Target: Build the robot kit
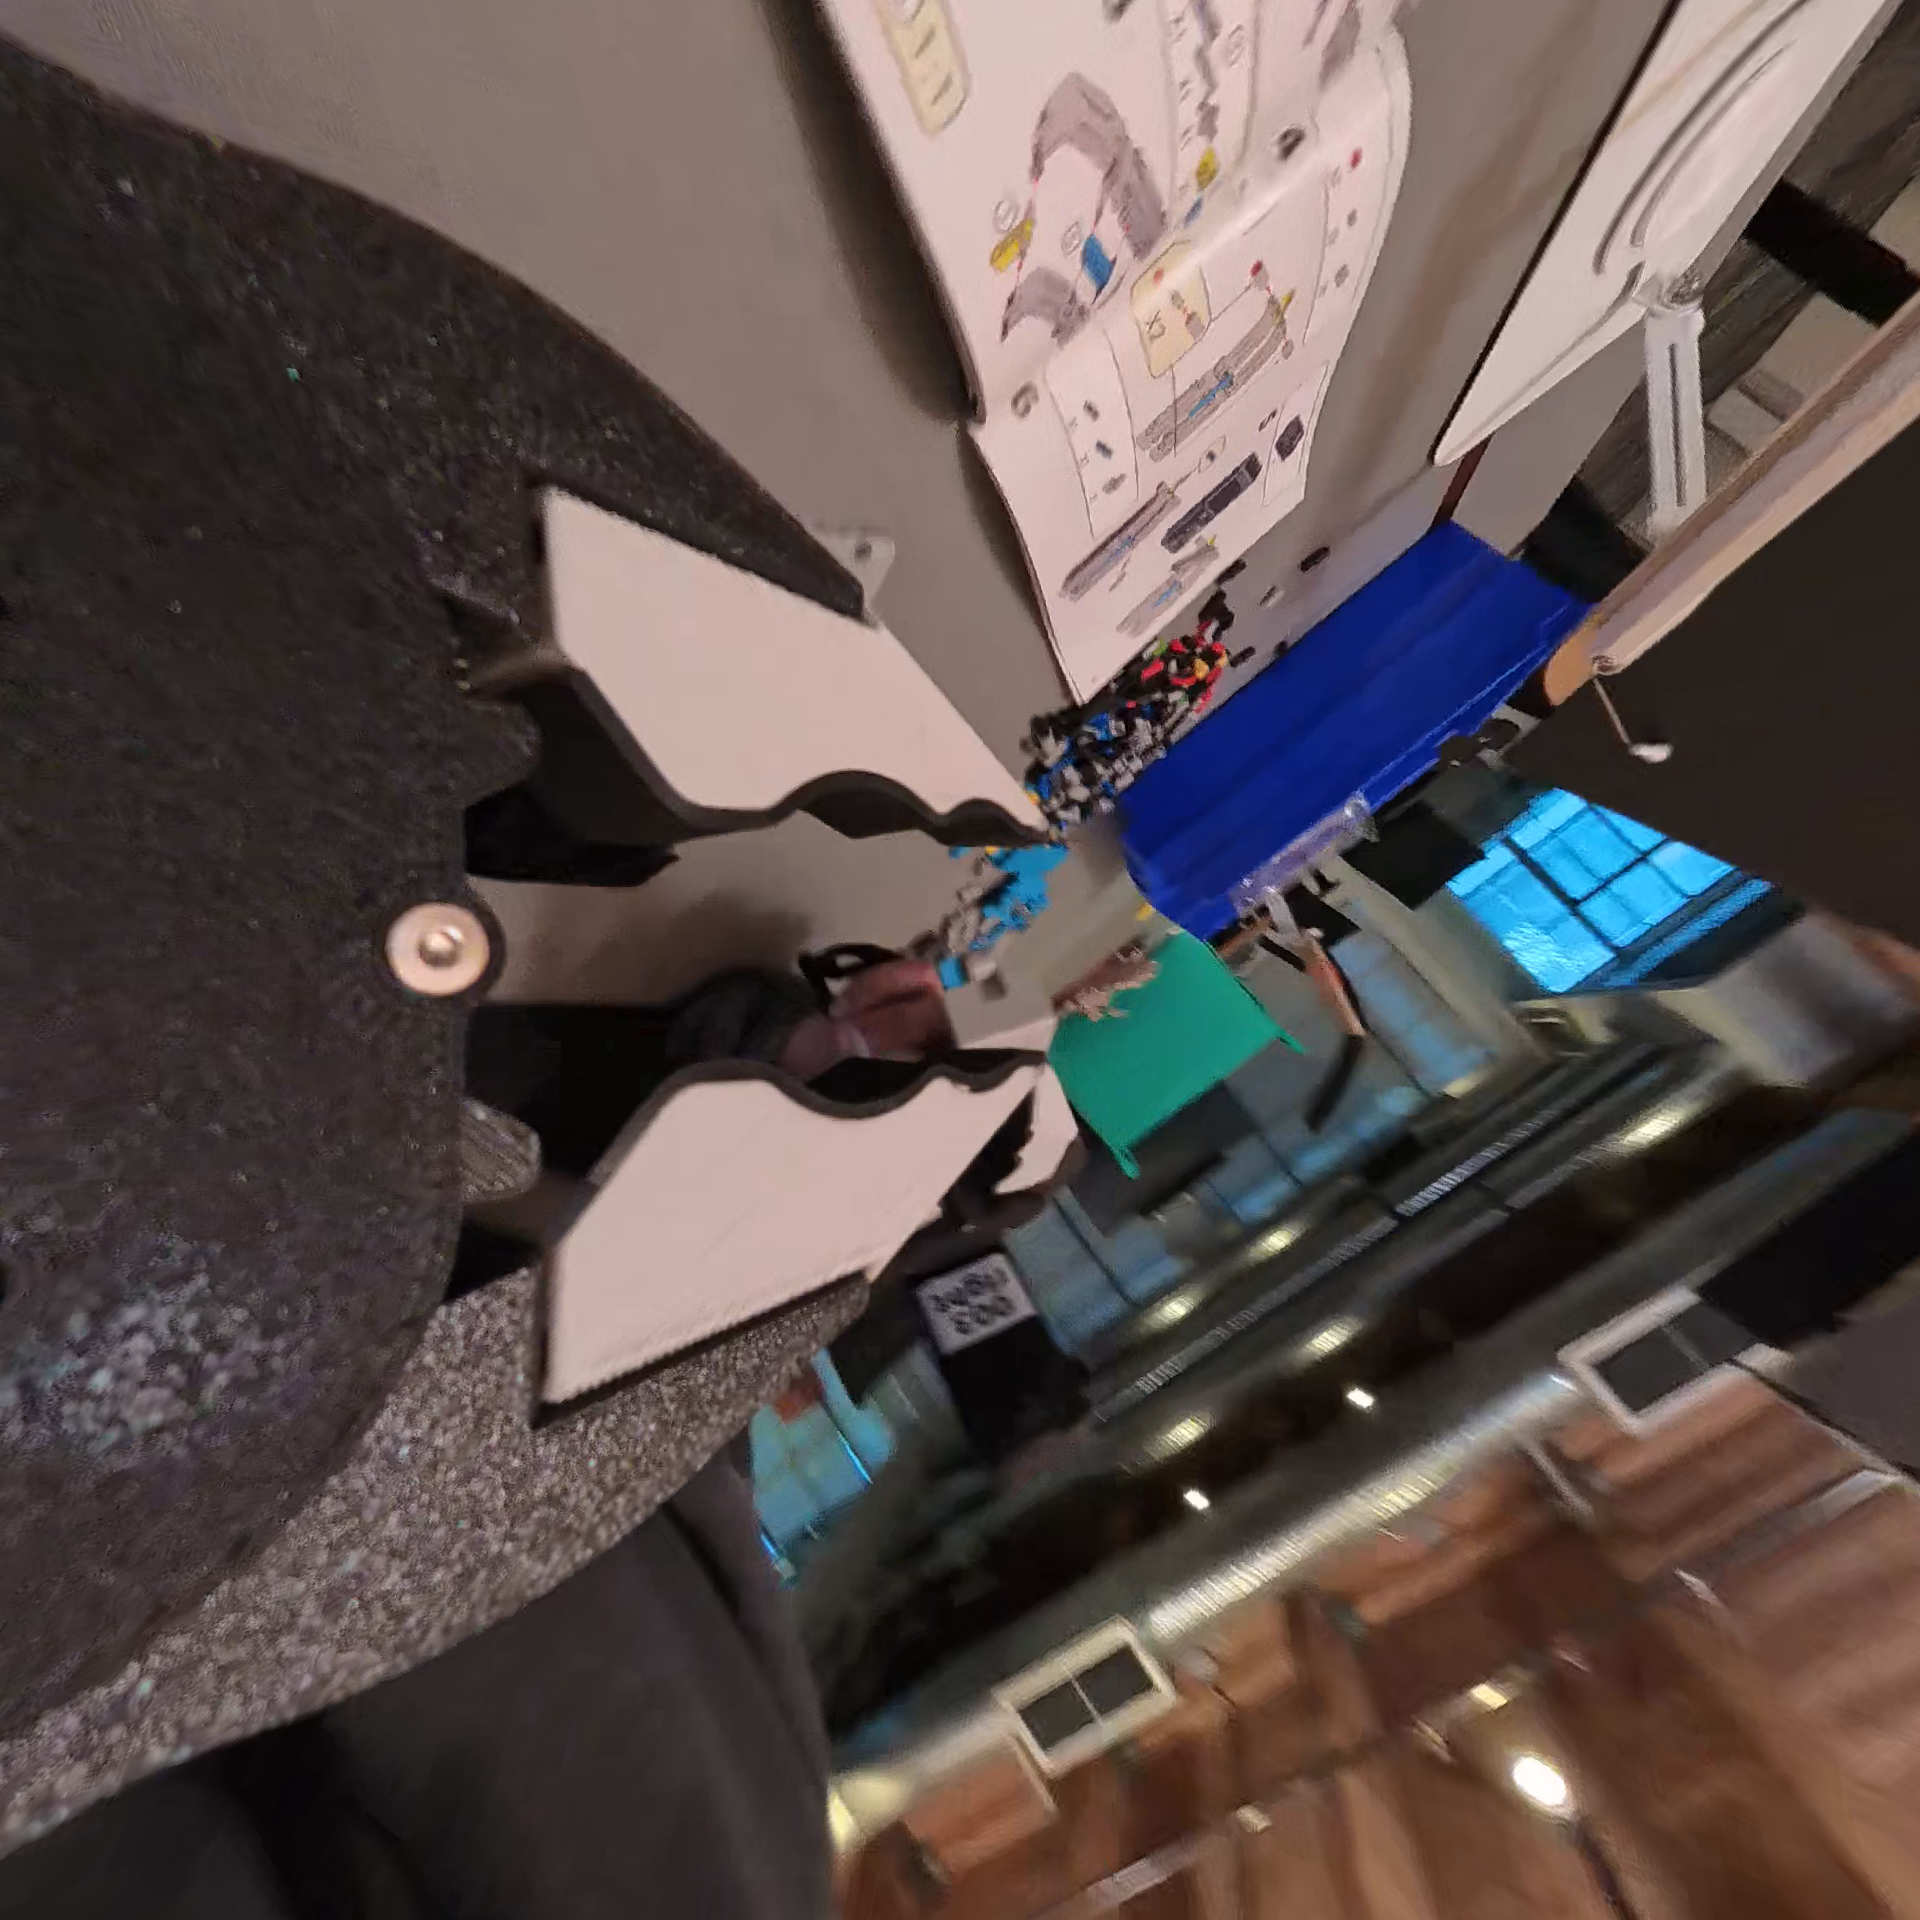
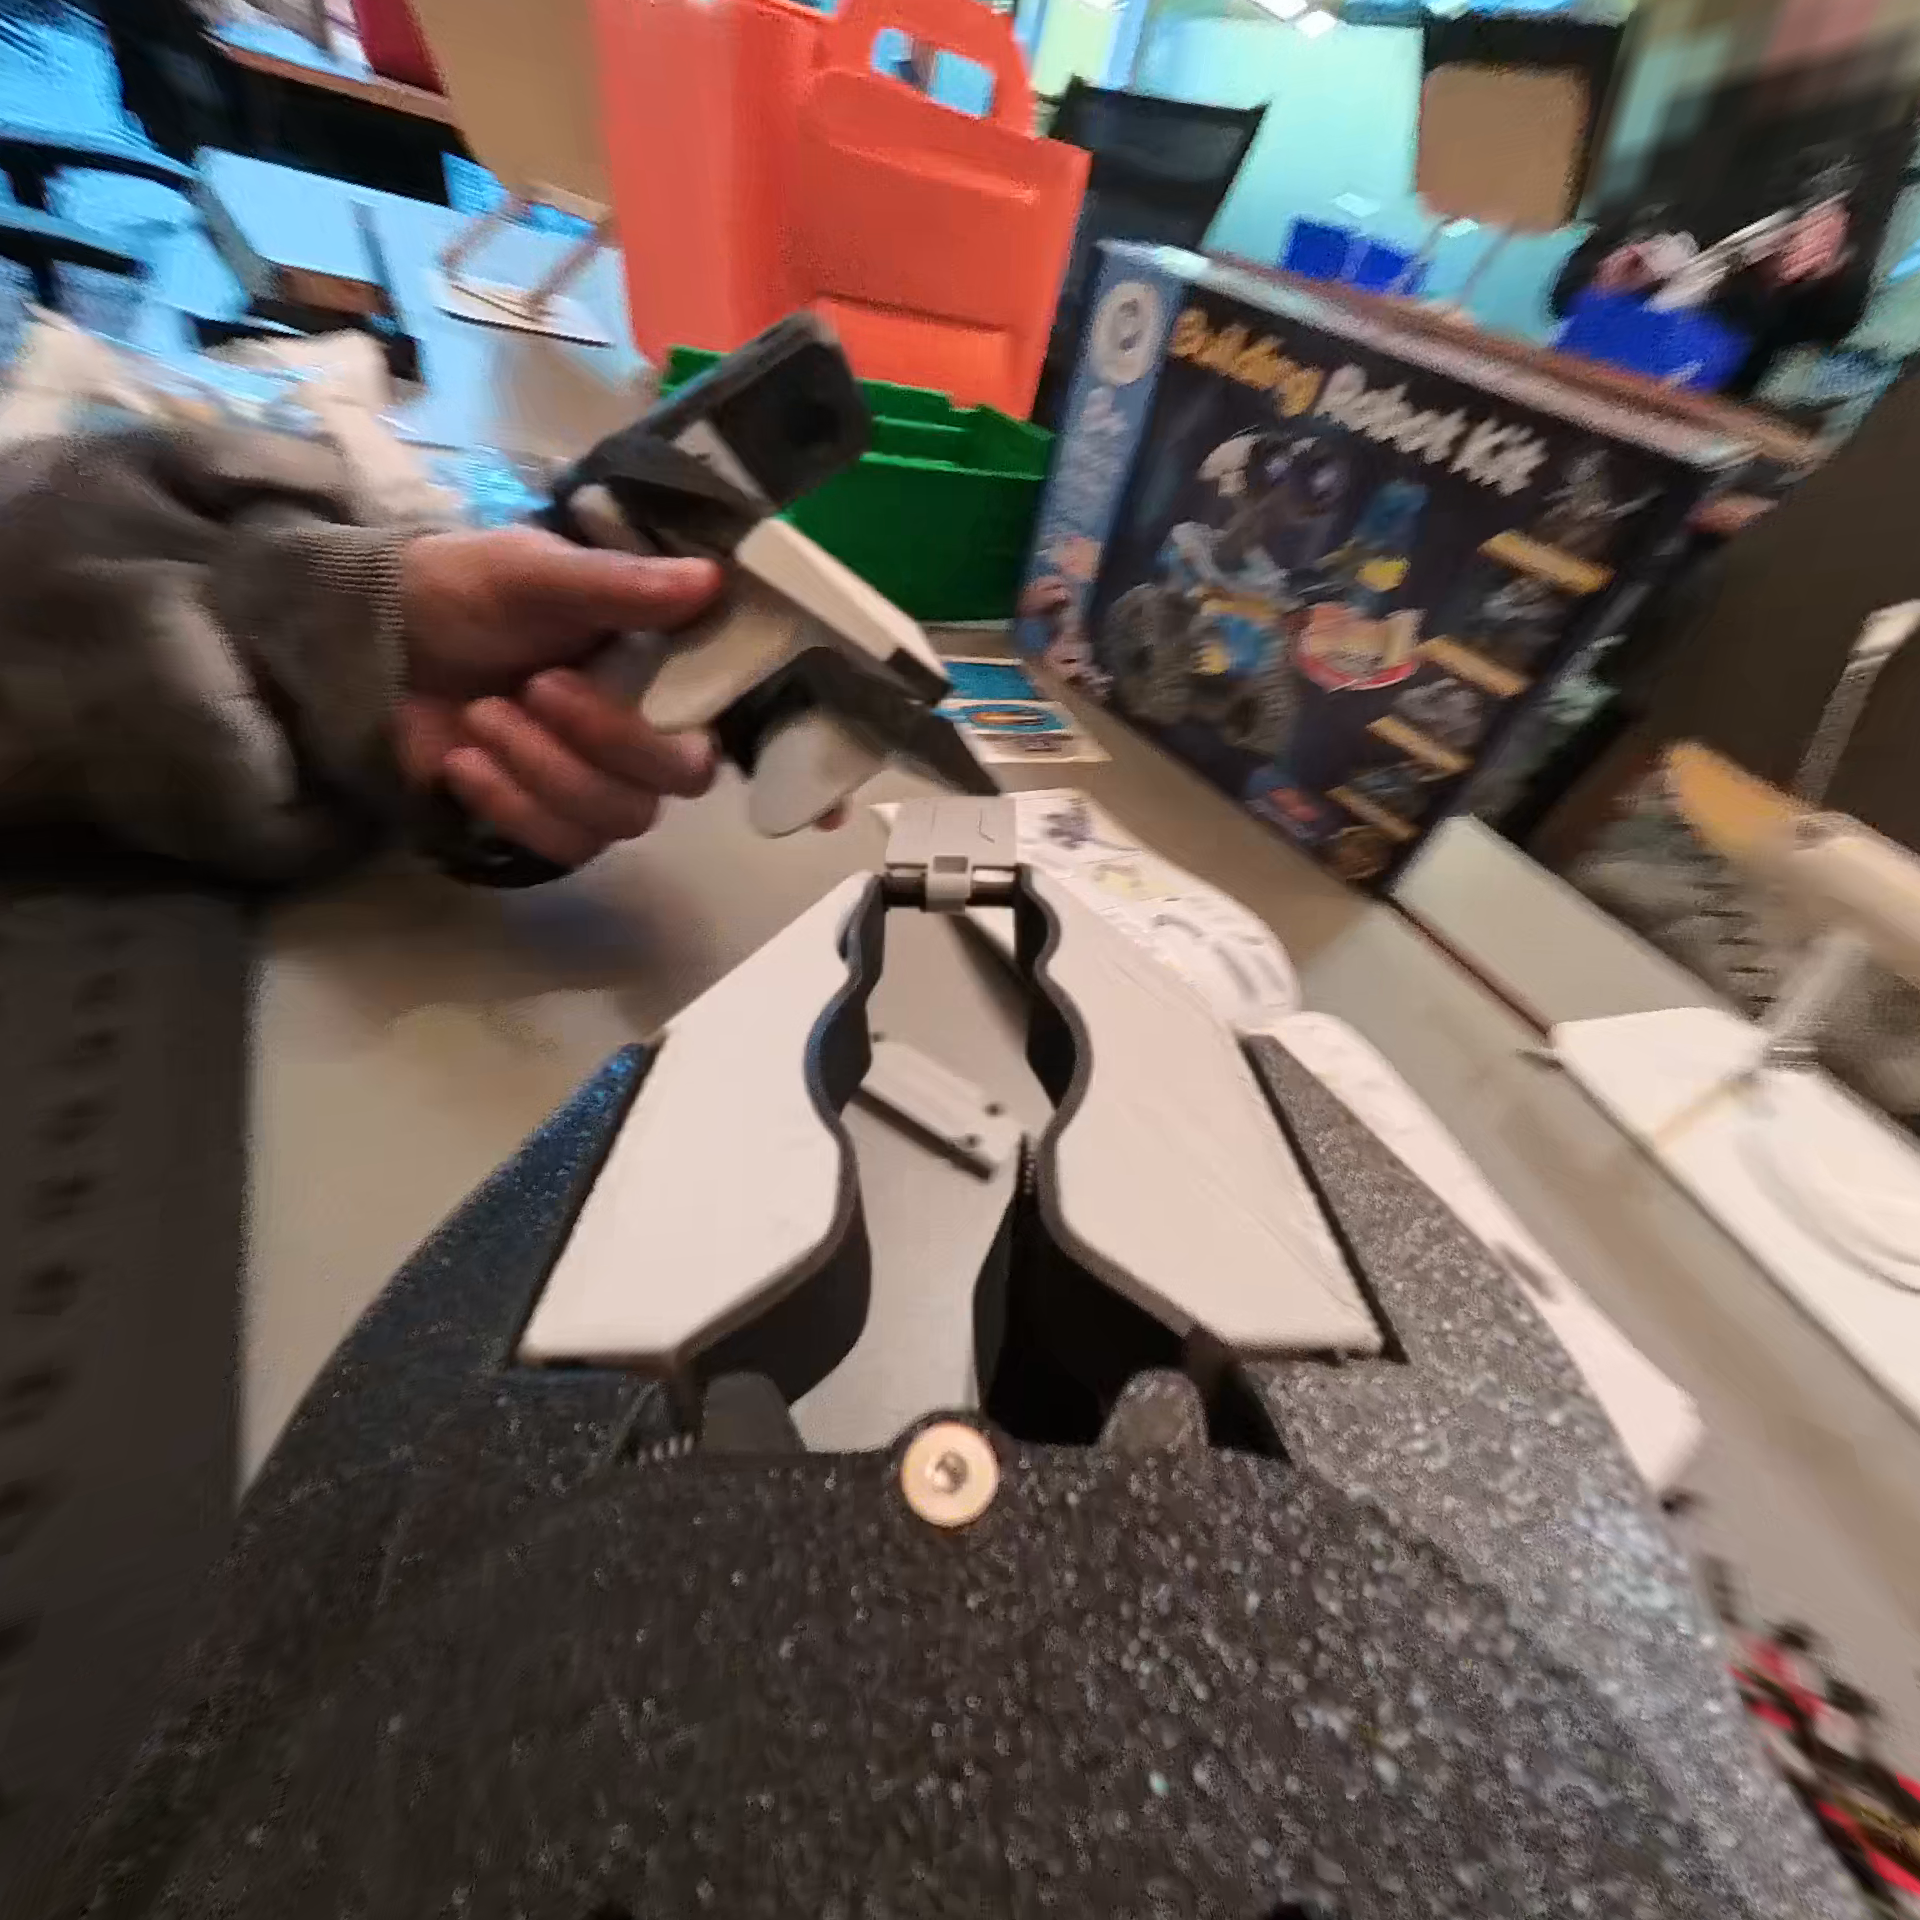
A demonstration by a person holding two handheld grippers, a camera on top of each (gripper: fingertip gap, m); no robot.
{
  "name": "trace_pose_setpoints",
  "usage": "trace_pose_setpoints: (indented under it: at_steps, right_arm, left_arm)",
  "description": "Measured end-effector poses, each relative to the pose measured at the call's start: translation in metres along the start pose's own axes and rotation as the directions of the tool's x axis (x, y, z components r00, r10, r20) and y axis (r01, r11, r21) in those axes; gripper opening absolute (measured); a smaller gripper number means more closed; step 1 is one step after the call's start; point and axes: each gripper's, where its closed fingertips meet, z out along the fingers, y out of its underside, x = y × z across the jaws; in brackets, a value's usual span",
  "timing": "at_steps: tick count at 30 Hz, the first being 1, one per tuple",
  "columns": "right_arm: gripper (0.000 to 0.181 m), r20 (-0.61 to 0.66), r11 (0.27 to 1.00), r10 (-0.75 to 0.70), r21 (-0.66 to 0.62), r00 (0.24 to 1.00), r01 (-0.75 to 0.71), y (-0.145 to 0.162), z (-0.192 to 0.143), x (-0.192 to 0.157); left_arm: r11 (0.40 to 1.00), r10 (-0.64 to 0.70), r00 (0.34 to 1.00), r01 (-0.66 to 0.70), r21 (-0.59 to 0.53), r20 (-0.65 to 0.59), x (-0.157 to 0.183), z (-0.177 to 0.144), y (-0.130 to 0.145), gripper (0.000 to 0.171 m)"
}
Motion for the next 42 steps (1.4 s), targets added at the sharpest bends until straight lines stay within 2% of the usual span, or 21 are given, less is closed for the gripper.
trace_pose_setpoints:
  at_steps: [2,5,7,11,14,17,22,24,26,27,29,31,33,35,36,37,39,42]
  right_arm:
    - [0.023,-0.143,0.995,-0.095,-0.013,0.985,0.094,-0.007,0.0,0.011]
    - [0.023,-0.295,0.99,-0.136,-0.014,0.946,0.138,-0.018,-0.001,0.02]
    - [0.023,-0.273,0.992,-0.119,0.007,0.954,0.126,-0.023,0.006,0.01]
    - [0.023,-0.339,0.986,-0.16,-0.018,0.927,0.163,-0.026,0.01,0.009]
    - [0.023,-0.329,0.984,-0.175,-0.037,0.928,0.172,-0.022,0.014,0.005]
    - [0.023,-0.332,0.983,-0.18,-0.037,0.926,0.178,-0.024,0.015,0.003]
    - [0.024,-0.323,0.984,-0.172,-0.009,0.931,0.179,-0.025,0.016,0.0]
    - [0.025,-0.287,0.993,-0.097,0.036,0.953,0.112,-0.026,0.017,-0.001]
    - [0.04,-0.246,0.998,0.024,0.067,0.969,-0.007,-0.026,0.013,0.007]
    - [0.041,-0.204,0.994,0.084,0.08,0.975,-0.068,-0.029,0.008,0.014]
    - [0.038,-0.083,0.983,0.172,0.081,0.982,-0.165,-0.039,0.001,0.029]
    - [0.027,-0.041,0.982,0.188,-0.002,0.981,-0.189,-0.039,0.003,0.063]
    - [0.035,-0.017,0.969,0.149,-0.195,0.989,-0.15,-0.016,0.021,0.105]
    - [0.038,0.014,0.904,0.038,-0.428,0.999,-0.029,0.033,0.045,0.153]
    - [0.035,0.0,0.866,-0.03,-0.499,1.0,0.026,0.057,0.06,0.183]
    - [0.029,-0.008,0.85,-0.058,-0.525,0.998,0.045,0.078,0.077,0.207]
    - [0.029,0.022,0.837,-0.039,-0.545,0.999,0.044,0.113,0.106,0.235]
    - [0.031,0.022,0.843,-0.055,-0.534,0.998,0.058,0.137,0.136,0.259]
  left_arm:
    - [0.997,-0.068,0.997,0.069,0.046,-0.025,0.007,0.006,0.005,0.038]
    - [0.99,-0.126,0.988,0.131,0.056,-0.092,0.023,0.022,0.023,0.038]
    - [0.979,-0.168,0.973,0.184,0.09,-0.159,0.033,0.03,0.026,0.038]
    - [0.966,-0.181,0.941,0.225,0.129,-0.284,0.053,0.031,0.021,0.037]
    - [0.966,-0.145,0.955,0.193,0.171,-0.257,0.052,0.028,0.017,0.03]
    - [0.964,-0.152,0.965,0.193,0.183,-0.215,0.043,0.027,0.017,0.01]
    - [0.966,-0.141,0.965,0.182,0.182,-0.22,0.045,0.025,0.016,0.007]
    - [0.975,-0.114,0.971,0.15,0.162,-0.209,0.045,0.022,0.016,0.005]
    - [0.982,-0.053,0.989,0.076,0.172,-0.137,0.038,0.014,0.007,0.005]
    - [0.985,-0.007,0.996,0.023,0.17,-0.094,0.034,0.008,0.001,0.005]
    - [0.985,0.093,0.996,-0.092,0.145,0.0,0.024,-0.005,-0.009,0.005]
    - [0.975,0.179,0.979,-0.19,0.119,0.096,0.013,-0.015,-0.015,0.005]
    - [0.965,0.228,0.956,-0.248,0.09,0.185,0.001,-0.021,-0.017,0.005]
    - [0.966,0.224,0.958,-0.243,0.088,0.181,0.001,-0.021,-0.015,0.006]
    - [0.969,0.213,0.964,-0.23,0.095,0.16,0.003,-0.02,-0.014,0.005]
    - [0.97,0.208,0.967,-0.223,0.095,0.145,0.005,-0.019,-0.013,0.006]
    - [0.97,0.22,0.966,-0.231,0.078,0.133,0.007,-0.018,-0.01,0.006]
    - [0.966,0.248,0.964,-0.253,0.046,0.092,0.014,-0.015,-0.003,0.006]
